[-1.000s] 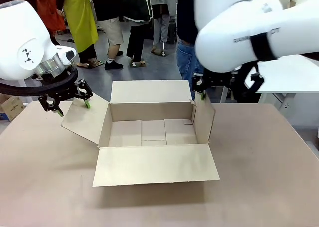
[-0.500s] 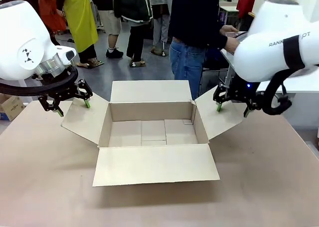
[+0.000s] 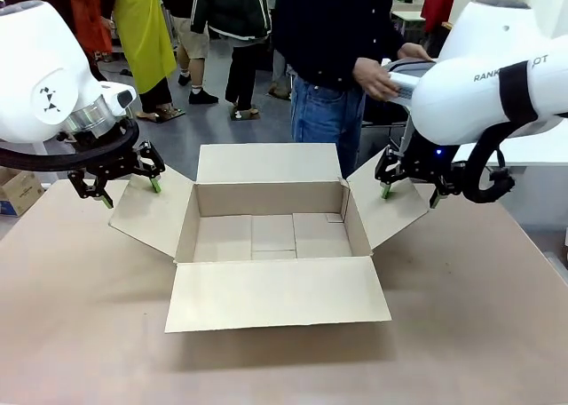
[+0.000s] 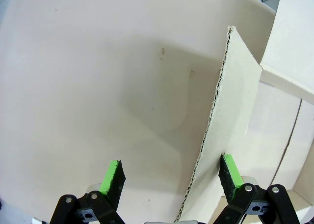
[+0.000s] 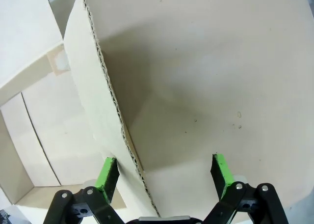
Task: Pack the gift set into the box.
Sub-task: Place both hands on the side flaps of the Package Box and spread them outward, then lift both hands away from the flaps of the Package Box.
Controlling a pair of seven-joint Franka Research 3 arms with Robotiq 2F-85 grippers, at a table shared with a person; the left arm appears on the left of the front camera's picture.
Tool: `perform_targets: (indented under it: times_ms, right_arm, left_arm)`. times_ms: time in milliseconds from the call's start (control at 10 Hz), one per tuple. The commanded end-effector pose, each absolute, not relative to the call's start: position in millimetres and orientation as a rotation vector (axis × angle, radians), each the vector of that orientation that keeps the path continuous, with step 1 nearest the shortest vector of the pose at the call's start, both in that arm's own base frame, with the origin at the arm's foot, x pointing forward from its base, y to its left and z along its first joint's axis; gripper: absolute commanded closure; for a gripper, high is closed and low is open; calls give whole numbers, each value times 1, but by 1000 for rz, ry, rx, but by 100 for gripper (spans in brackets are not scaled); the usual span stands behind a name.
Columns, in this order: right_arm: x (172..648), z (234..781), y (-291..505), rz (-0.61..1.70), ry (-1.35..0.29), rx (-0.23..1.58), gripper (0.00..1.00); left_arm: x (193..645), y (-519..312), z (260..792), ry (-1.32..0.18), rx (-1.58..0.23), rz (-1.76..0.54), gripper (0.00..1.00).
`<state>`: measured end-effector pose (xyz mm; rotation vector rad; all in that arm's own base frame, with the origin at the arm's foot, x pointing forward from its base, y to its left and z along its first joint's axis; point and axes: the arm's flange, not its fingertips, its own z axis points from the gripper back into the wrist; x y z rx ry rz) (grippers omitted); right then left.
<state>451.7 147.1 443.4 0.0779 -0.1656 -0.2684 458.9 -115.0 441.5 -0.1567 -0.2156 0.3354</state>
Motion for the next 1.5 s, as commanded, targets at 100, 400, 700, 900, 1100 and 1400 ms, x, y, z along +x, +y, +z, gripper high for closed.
perform_targets:
  times_ms: [100,400,700,900,1100,1400]
  right_arm:
    - [453,447,145,-295,-172,45,0]
    - [453,447,145,-295,-172,45,0]
    - [453,447,145,-295,-172,45,0]
    - [453,447,145,-295,-172,45,0]
    - [453,447,145,-295,-172,45,0]
    - [453,447,145,-295,-172,45,0]
  left_arm:
    - [458,-115,444,-218,-138,344,0]
    - [458,-115,444,-218,-138,344,0]
    - [458,-115,444,-218,-138,344,0]
    - [458,-115,444,-218,-138,344,0]
    - [458,-115,444,-218,-138,344,0]
    - [458,-115,444,-218,-138,344,0]
